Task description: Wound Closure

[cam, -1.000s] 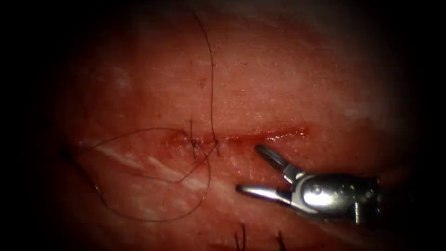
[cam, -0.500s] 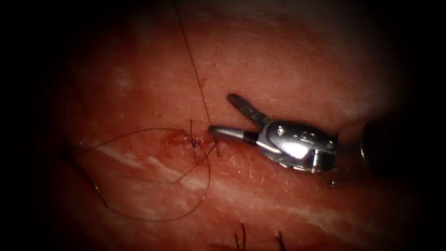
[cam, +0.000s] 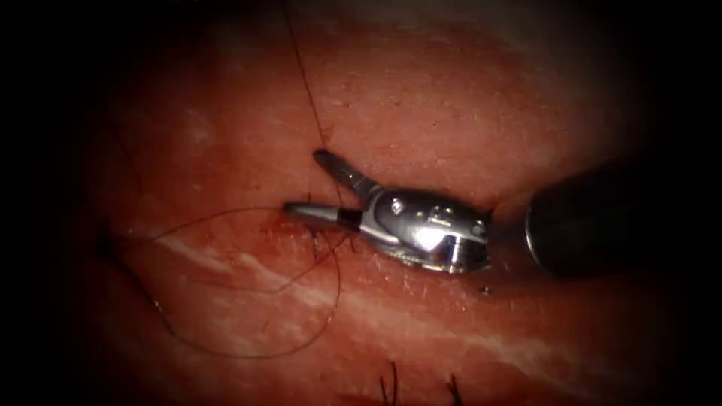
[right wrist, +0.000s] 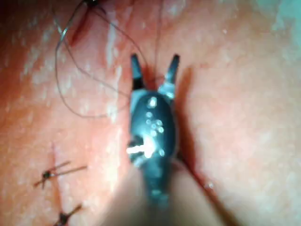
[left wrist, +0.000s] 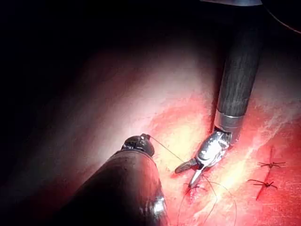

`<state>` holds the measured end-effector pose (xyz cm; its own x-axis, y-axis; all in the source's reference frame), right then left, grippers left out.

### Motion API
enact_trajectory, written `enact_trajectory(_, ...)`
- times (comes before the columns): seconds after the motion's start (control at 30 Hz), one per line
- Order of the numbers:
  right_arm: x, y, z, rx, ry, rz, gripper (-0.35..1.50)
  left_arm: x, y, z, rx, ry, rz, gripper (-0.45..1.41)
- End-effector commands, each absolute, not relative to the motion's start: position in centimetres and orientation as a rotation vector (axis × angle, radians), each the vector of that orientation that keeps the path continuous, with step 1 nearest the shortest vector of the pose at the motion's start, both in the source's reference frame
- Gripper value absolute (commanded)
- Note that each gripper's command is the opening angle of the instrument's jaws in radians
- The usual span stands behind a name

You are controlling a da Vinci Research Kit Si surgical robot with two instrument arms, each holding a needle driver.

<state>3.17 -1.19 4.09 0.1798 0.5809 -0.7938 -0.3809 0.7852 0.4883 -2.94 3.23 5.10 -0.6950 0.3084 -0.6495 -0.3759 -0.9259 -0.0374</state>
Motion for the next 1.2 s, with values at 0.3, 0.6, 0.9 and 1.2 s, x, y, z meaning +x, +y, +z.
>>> enact_trajectory(0.3, 3.35, -1.33, 4.21, 0.210, 1.215, 0.667, 0.76, -3.05, 3.18, 5.04, -0.981, 0.144, 2.594, -0.45)
enact_trajectory(0.6, 3.36, -1.29, 4.20, 0.216, 1.226, 0.663, 0.15, -3.09, 3.16, 5.05, -0.980, 0.149, 2.594, -0.45)
enact_trajectory(0.9, 3.34, -1.26, 4.17, 0.211, 1.230, 0.671, 0.21, -3.09, 3.15, 5.05, -0.985, 0.148, 2.594, -0.45)
enact_trajectory(1.2, 3.33, -1.22, 4.11, 0.214, 1.239, 0.683, 0.22, -3.10, 3.13, 5.03, -0.986, 0.151, 2.600, -0.45)
